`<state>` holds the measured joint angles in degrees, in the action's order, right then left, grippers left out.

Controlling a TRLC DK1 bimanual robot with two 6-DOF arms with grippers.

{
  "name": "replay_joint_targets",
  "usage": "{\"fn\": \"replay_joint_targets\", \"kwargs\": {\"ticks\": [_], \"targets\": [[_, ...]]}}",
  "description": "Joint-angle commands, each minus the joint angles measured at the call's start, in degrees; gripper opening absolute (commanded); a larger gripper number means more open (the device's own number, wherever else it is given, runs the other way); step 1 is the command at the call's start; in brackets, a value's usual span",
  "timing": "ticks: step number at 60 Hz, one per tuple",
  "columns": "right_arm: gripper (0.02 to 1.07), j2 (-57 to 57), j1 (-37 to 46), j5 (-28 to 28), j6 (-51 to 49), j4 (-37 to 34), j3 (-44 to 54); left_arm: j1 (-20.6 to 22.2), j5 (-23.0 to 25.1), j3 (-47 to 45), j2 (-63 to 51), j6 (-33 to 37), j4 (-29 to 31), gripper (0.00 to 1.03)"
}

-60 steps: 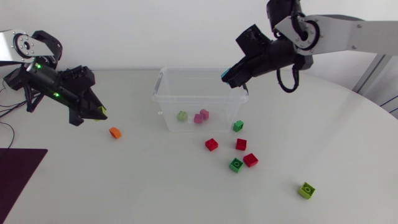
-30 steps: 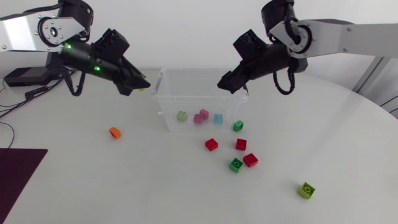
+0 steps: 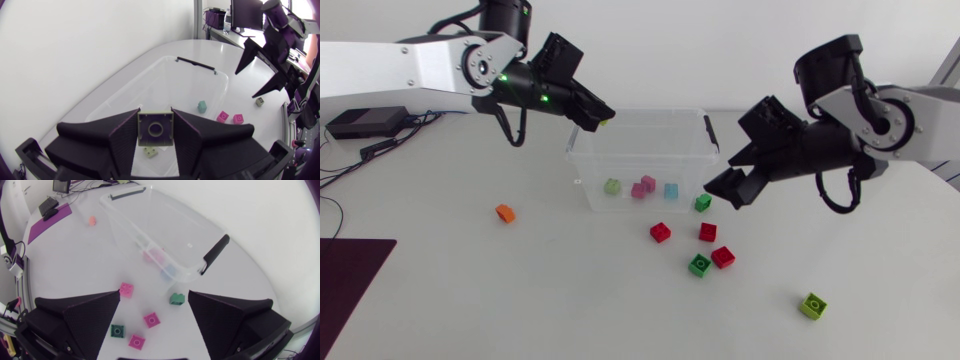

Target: Pick up the duplo bricks and place them in the container

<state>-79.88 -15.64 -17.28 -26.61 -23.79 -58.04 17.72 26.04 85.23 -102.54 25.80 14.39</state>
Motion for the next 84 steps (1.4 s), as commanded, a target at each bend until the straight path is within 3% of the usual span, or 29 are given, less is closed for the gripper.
{"fn": "replay_joint_targets", "kwargs": {"ticks": [1, 3, 7, 9, 13, 18, 23, 28, 44, 68, 75, 82, 84], "targets": [[1.01, 1.7, 0.3, 0.3, -2.0, -0.7, 4.1, 1.1, -0.7, 3.6, -4.3, -2.2, -0.9, 0.43], [1.01, 2.3, 0.5, 0.6, -2.3, -0.9, 5.0, 1.3, -1.1, 3.9, -4.9, -2.2, -0.9, 0.52], [1.01, 3.0, 1.0, 0.7, -3.2, -1.5, 7.1, 1.4, -2.0, 4.4, -5.9, -2.1, -1.0, 0.82], [1.01, 3.1, 1.0, 1.3, -3.4, -1.5, 8.1, 1.4, -2.1, 4.3, -5.8, -2.1, -0.9, 0.91], [1.01, 3.1, 1.0, 2.9, -3.5, -1.5, 9.3, 0.9, -2.3, 4.2, -5.3, -2.2, -0.4, 0.98], [1.01, 2.1, 1.0, 5.4, -3.4, -2.3, 10.2, 0.0, -3.2, 4.1, -4.1, -2.0, 1.4, 0.98], [1.01, 0.2, 0.4, 7.4, -1.9, -3.1, 10.3, -1.4, -7.1, 2.6, -1.8, -1.1, 3.5, 0.98], [1.00, -2.7, -0.9, 9.5, 0.7, -3.1, 10.5, -4.4, -9.1, -0.6, 1.8, -0.1, 5.2, 0.98], [0.98, -13.0, -3.3, 15.1, 7.1, -2.8, 9.3, -15.2, -9.1, -8.5, 7.5, 7.3, 9.1, 0.98], [0.87, -17.3, -3.6, 16.0, 9.0, -1.7, 8.1, -22.5, -8.9, -16.5, 7.4, 14.8, 9.5, 0.98], [0.59, -18.6, -4.0, 15.9, 9.1, -0.6, 8.0, -24.6, -8.9, -18.1, 4.6, 16.8, 9.5, 0.98], [0.37, -18.9, -4.5, 15.8, 8.9, 0.1, 8.1, -25.8, -9.0, -19.0, 2.1, 19.3, 9.6, 0.98], [0.36, -18.9, -4.7, 15.8, 8.9, 0.1, 8.1, -25.9, -9.3, -18.9, 1.4, 19.5, 9.6, 0.98]]}}
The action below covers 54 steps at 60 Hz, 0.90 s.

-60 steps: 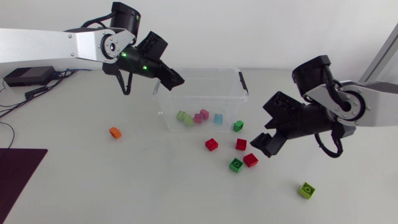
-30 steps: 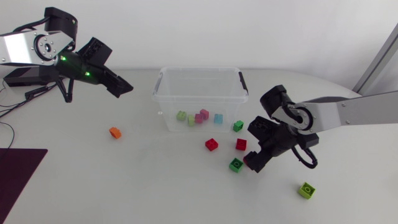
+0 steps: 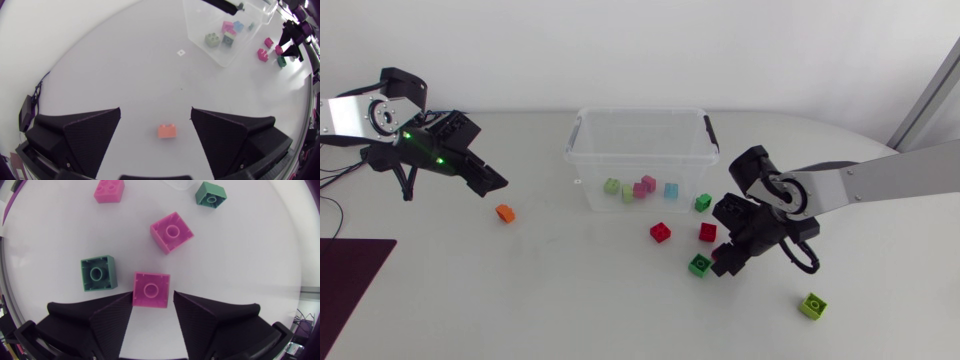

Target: Pick up the duplo bricks and place them in the container

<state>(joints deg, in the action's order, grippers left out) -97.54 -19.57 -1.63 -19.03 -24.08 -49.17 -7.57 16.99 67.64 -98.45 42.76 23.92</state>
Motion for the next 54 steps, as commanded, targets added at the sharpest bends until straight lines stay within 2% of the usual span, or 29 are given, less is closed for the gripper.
{"fn": "replay_joint_targets", "kwargs": {"ticks": [1, 4, 12, 29, 45, 54], "targets": [[0.36, -1.3, -0.7, 0.1, 1.4, 0.3, -0.8, -0.6, -0.9, -1.1, -3.3, 2.7, 0.2, 0.98], [0.34, -0.8, -0.7, 0.1, 1.3, 0.3, -0.7, -0.6, -2.7, -0.5, -4.6, 3.2, 0.7, 0.98], [0.32, 1.9, -0.3, 0.0, 1.2, -0.2, -0.1, -0.5, -2.8, -1.1, -4.6, 3.3, 1.7, 0.98], [0.32, 13.8, 2.6, -1.5, -0.1, -7.2, -4.7, -0.7, -2.8, -4.4, -8.2, 5.8, 1.8, 0.98], [0.32, 22.0, 2.8, -4.0, 0.0, -10.0, -10.7, -1.7, -2.7, -3.9, -12.2, 5.7, -1.6, 0.98], [0.32, 22.0, 2.3, -4.7, 0.4, -10.4, -14.0, -1.2, -2.2, -3.4, -13.4, 5.0, -3.5, 0.94]]}}
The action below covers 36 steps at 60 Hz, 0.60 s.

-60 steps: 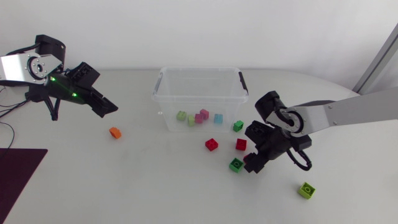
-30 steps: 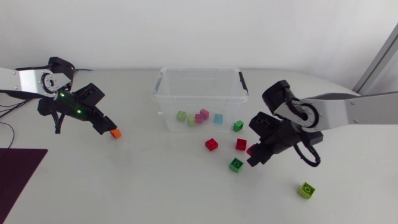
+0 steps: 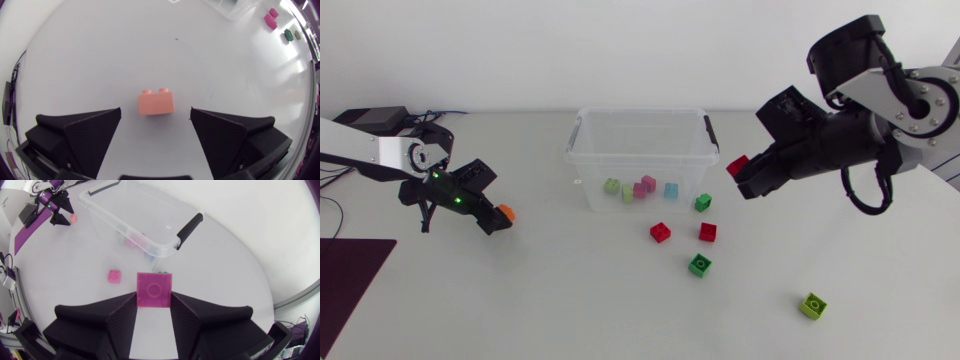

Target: Pick up the duplo bricks and place them in the container

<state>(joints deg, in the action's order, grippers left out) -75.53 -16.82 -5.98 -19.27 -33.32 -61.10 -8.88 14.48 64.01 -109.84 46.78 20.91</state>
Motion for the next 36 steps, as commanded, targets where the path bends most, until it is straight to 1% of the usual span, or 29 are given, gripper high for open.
{"fn": "replay_joint_targets", "kwargs": {"ticks": [1, 4, 5, 6, 9, 10, 15, 16, 17, 19, 20, 22, 27, 36], "targets": [[0.32, 0.0, -0.6, -0.4, 0.7, -1.1, -2.4, 0.2, 0.3, 0.4, -2.3, 1.0, -0.5, 0.94], [0.32, -0.4, -1.1, -0.5, 1.0, -1.0, -3.4, 0.2, 0.5, 0.9, -3.0, 0.8, -0.7, 0.93], [0.32, -0.6, -1.2, -0.5, 1.1, -0.9, -3.8, 0.2, 0.7, 1.1, -3.3, 0.7, -0.7, 0.91], [0.32, -0.8, -1.4, -0.5, 1.3, -0.7, -4.5, 0.3, 0.9, 1.6, -4.0, 0.6, -0.7, 0.86], [0.33, -1.2, -1.5, -0.8, 2.0, -0.3, -5.3, 0.5, 0.9, 1.6, -4.2, 0.4, -0.7, 0.81], [0.32, -1.6, -1.5, -1.1, 2.2, 0.1, -5.9, 0.6, 1.0, 1.6, -4.3, 0.1, -0.7, 0.76], [0.32, -2.9, -2.1, -1.4, 2.7, 1.9, -7.5, 1.0, 1.4, 1.8, -4.6, -0.8, -0.7, 0.59], [0.32, -3.5, -2.3, -1.4, 2.8, 2.4, -8.1, 1.1, 1.8, 1.9, -4.7, -1.2, -0.7, 0.50], [0.32, -3.8, -2.3, -1.5, 2.9, 2.6, -8.2, 1.2, 1.8, 1.9, -4.7, -1.3, -0.7, 0.47], [0.33, -4.8, -2.7, -1.5, 3.4, 3.4, -9.1, 1.2, 2.0, 2.2, -4.7, -1.9, -0.7, 0.32], [0.33, -5.5, -2.8, -1.7, 3.6, 4.1, -9.6, 1.2, 2.0, 2.4, -4.7, -2.5, -0.7, 0.27], [0.33, -6.4, -2.9, -1.8, 4.0, 4.3, -10.3, 1.2, 2.1, 2.3, -4.5, -2.7, -0.7, 0.24], [0.33, -8.1, -3.2, -1.8, 4.9, 6.6, -11.3, 1.5, 2.0, 1.5, -2.9, -3.0, -0.6, 0.22], [0.33, -14.2, -3.2, -2.0, 5.5, 9.4, -14.7, 2.5, 2.1, -0.2, 3.0, -3.3, 1.3, 0.21]]}}
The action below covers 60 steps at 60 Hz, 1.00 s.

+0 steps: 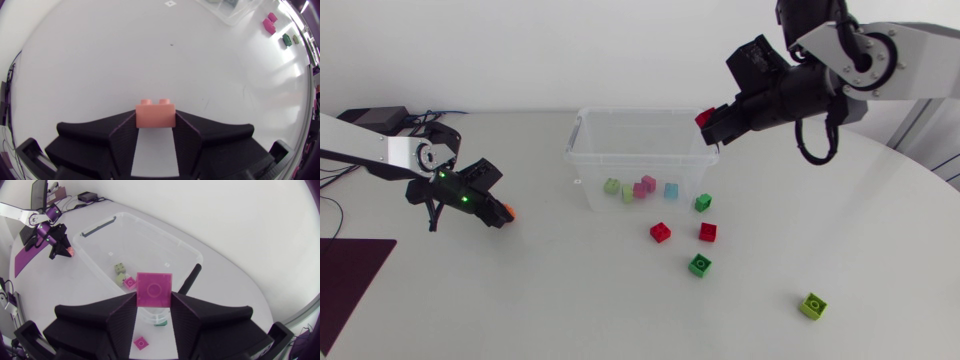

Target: Pick up the duplo bricks and place them in the container

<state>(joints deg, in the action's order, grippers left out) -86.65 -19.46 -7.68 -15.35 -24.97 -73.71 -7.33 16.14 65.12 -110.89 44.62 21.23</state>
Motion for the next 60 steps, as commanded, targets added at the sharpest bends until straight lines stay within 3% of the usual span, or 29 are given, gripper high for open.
{"fn": "replay_joint_targets", "kwargs": {"ticks": [1, 11, 14, 19, 22, 34, 45, 60], "targets": [[0.33, -4.1, -0.7, -0.3, 1.6, 1.9, -2.5, 1.0, 0.5, -1.4, 4.6, -1.1, 1.3, 0.21], [0.34, -9.1, -2.4, -0.2, 2.1, 4.0, -5.8, 1.7, 2.1, -1.5, 14.7, -3.2, 3.9, 0.21], [0.47, -10.7, -2.7, 0.2, 2.3, 4.5, -7.1, 2.2, 3.2, -1.1, 17.3, -3.8, 5.3, 0.21], [0.91, -13.5, -2.9, 0.7, 2.4, 3.6, -9.7, 3.3, 5.0, -0.1, 21.3, -5.7, 6.5, 0.21], [1.00, -14.2, -3.2, 1.0, 2.4, 3.4, -10.2, 4.2, 5.9, 0.7, 22.6, -6.4, 7.4, 0.21], [1.01, -11.1, -3.4, 1.4, 2.2, 2.7, -7.5, 10.4, 6.8, 5.2, 23.6, -13.1, 7.1, 0.21], [1.01, -1.7, -0.4, 1.4, 0.9, 1.4, 2.0, 18.4, 6.8, 10.7, 21.7, -23.6, 0.8, 0.21], [1.00, 10.1, 6.0, 0.8, -3.6, -1.8, 16.0, 24.3, 6.7, 17.8, 14.4, -27.2, -1.5, 0.21]]}}
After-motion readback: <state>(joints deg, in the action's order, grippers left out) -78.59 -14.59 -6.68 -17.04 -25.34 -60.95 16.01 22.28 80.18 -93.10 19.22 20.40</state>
